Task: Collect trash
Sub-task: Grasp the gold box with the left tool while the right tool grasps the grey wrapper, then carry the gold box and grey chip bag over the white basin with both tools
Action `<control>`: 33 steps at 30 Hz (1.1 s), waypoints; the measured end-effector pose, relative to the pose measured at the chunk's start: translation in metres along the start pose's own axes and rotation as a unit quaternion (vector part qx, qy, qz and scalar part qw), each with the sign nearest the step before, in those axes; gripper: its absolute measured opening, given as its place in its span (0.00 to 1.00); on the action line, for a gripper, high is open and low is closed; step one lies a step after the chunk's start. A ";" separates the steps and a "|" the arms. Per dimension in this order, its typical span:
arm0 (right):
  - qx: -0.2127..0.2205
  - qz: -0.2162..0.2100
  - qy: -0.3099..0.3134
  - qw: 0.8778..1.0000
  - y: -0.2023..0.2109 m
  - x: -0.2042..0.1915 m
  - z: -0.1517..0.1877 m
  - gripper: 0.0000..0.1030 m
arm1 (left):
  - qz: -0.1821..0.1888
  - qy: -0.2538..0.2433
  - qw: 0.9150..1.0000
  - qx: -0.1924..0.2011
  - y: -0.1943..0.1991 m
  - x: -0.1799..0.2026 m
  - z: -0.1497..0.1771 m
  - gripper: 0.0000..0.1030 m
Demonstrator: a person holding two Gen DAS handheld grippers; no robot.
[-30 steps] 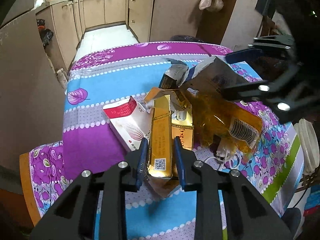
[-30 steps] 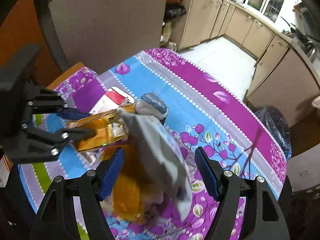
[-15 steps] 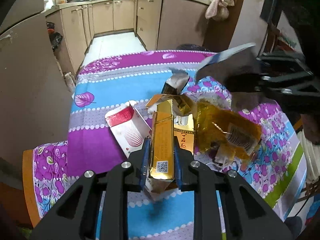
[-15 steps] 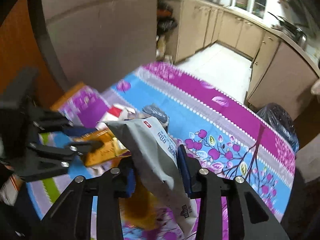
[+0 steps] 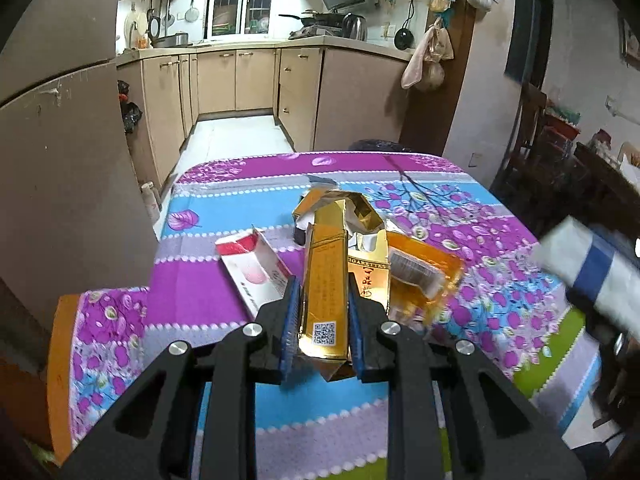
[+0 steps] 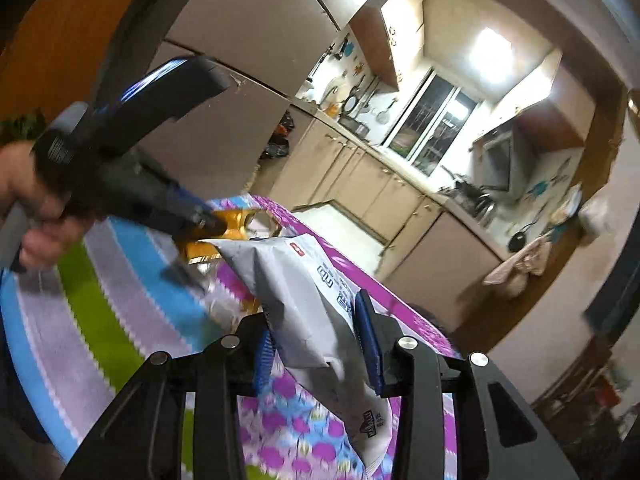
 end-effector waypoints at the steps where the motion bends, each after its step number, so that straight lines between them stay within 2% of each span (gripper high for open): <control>1: -0.001 0.003 -0.018 1.000 0.003 0.002 0.002 0.37 | -0.002 0.000 1.000 0.002 0.002 0.003 0.000 0.20; 6: 0.012 0.025 -0.133 0.991 0.010 0.026 0.002 0.37 | -0.030 -0.008 0.999 0.030 0.018 0.026 0.001 0.20; 11: 0.020 0.026 -0.242 0.970 0.024 0.046 0.003 0.36 | -0.085 -0.016 0.993 0.081 0.051 0.047 0.000 0.20; 18: 0.032 0.019 -0.331 0.943 0.050 0.070 0.001 0.37 | -0.136 0.018 0.981 0.134 0.091 0.058 0.000 0.20; 25: 0.032 0.045 -0.362 0.930 0.079 0.089 0.003 0.37 | -0.142 0.017 0.974 0.177 0.125 0.085 -0.001 0.20; 29: 0.019 0.069 -0.369 0.927 0.093 0.098 0.010 0.37 | -0.130 0.010 0.974 0.187 0.134 0.099 -0.004 0.20; 33: 0.025 0.088 -0.376 0.922 0.115 0.113 0.018 0.37 | -0.115 0.001 0.973 0.199 0.139 0.119 -0.007 0.20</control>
Point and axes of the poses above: each gripper's, at about its wrist camera, not at the fingertips, and y roughly against the way its jaws point, x to its right, z to its underside, the point moved 4 cm from there along -y, roughly the way its jaws point, and after that the axes turned 5 degrees about -y, right-handed, at the moved point
